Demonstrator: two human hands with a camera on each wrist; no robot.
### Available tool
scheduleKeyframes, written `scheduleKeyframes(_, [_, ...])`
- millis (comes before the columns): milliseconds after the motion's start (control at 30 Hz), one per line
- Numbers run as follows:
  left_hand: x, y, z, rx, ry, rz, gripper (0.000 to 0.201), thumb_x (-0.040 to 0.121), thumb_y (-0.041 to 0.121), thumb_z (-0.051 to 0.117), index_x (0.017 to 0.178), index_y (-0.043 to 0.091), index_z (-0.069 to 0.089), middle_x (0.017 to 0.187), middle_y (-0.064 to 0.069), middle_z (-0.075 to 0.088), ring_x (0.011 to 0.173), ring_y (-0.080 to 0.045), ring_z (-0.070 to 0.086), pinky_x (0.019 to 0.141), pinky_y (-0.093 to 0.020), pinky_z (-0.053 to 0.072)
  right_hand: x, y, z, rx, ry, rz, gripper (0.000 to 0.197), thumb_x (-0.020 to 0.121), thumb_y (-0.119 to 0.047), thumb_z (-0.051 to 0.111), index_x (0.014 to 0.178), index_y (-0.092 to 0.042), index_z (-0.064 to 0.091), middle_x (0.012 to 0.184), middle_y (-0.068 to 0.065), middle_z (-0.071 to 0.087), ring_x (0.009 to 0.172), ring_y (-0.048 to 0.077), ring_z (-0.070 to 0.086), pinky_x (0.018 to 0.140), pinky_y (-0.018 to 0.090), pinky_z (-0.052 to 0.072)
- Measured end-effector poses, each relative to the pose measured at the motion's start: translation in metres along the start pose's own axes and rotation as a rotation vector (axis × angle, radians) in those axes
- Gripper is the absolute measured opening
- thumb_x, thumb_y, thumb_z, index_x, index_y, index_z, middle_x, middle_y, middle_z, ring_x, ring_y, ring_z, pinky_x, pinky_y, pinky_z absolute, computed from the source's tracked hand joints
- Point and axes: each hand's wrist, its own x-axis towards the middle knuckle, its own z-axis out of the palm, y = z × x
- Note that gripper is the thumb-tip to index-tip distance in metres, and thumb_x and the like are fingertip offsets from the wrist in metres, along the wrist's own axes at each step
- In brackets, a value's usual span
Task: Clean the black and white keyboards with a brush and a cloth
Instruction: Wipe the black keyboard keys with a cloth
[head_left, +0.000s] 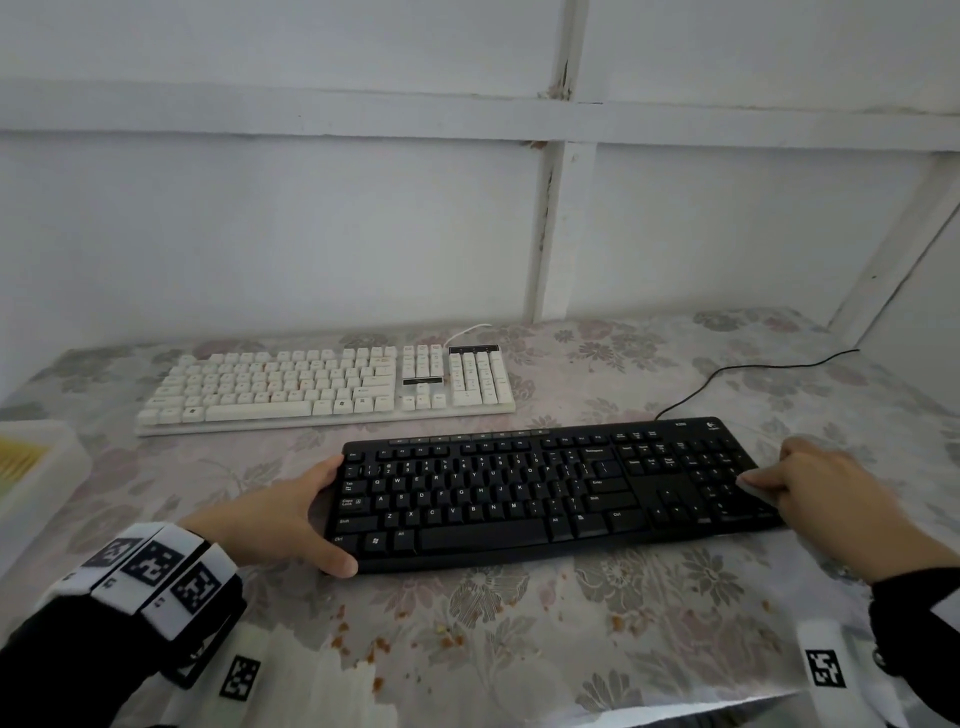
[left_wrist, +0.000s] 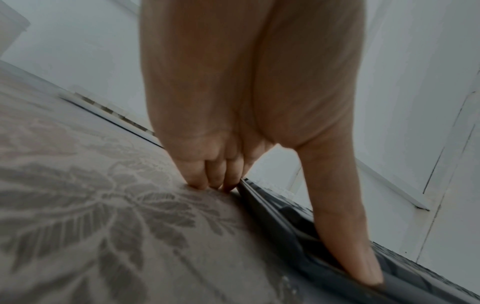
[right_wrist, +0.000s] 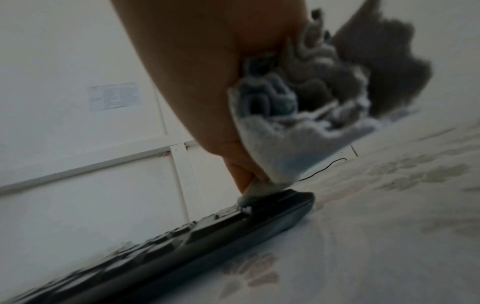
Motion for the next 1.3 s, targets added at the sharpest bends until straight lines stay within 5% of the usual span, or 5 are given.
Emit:
scheduleKeyframes(467, [-0.004,0.009,0.001,0.006,-0.008,0.006,0.151,0.03,0.053,0.094,0.151,0.033,0.006,0.149,0.019,0.03,0.135,-0.005,0.033,0.116,-0.037,0.029,-0.009,0.018,-0.005,0.081,-0.01,-0.018,0.025,0.095,-0.032,0.052,0.112,-0.034,0.07,0.075,-0.009,0.039,0.07,0.018,0.046,0.059,0.028,0.028])
scheduleKeyframes(967, [-0.005,0.014,0.001,-0.033,-0.032,-0.013,0.134,0.046,0.033,0.095,0.149,0.032,0.011,0.13,0.031,0.036,0.13,-0.003,0.036,0.113,-0.031,0.031,-0.007,0.011,-0.002,0.018,0.032,-0.016,0.028,0.097,-0.035,0.046,0.113,-0.032,0.069,0.079,-0.001,0.042,0.07,0.023,0.053,0.062,0.032,0.037])
scheduleKeyframes(1067, [-0.007,0.018,0.001,-0.013,-0.046,-0.009,0.148,0.031,0.047,0.094,0.151,0.03,0.008,0.134,0.025,0.036,0.132,-0.004,0.035,0.114,-0.031,0.03,0.002,0.007,-0.01,-0.076,0.029,-0.002,0.027,0.098,-0.034,0.046,0.105,-0.034,0.072,0.078,-0.004,0.039,0.063,0.017,0.045,0.062,0.029,0.037])
scheduleKeyframes(1200, [-0.011,0.022,0.001,-0.001,-0.041,-0.001,0.155,0.024,0.054,0.089,0.151,0.029,0.006,0.135,0.022,0.035,0.129,-0.004,0.034,0.109,-0.024,0.029,0.0,-0.041,-0.029,0.051,0.019,-0.076,0.023,0.097,-0.038,0.047,0.086,-0.043,0.067,0.079,-0.006,0.039,0.062,0.009,0.043,0.053,0.02,0.033])
scheduleKeyframes(1300, [-0.012,0.022,0.001,0.022,-0.032,-0.01,0.16,0.022,0.06,0.089,0.153,0.028,0.003,0.148,0.016,0.03,0.134,-0.006,0.031,0.114,-0.03,0.026,-0.01,-0.109,-0.043,0.157,-0.028,-0.319,0.027,0.098,-0.039,0.045,0.087,-0.028,0.068,0.084,-0.008,0.041,0.074,0.012,0.048,0.058,0.019,0.032])
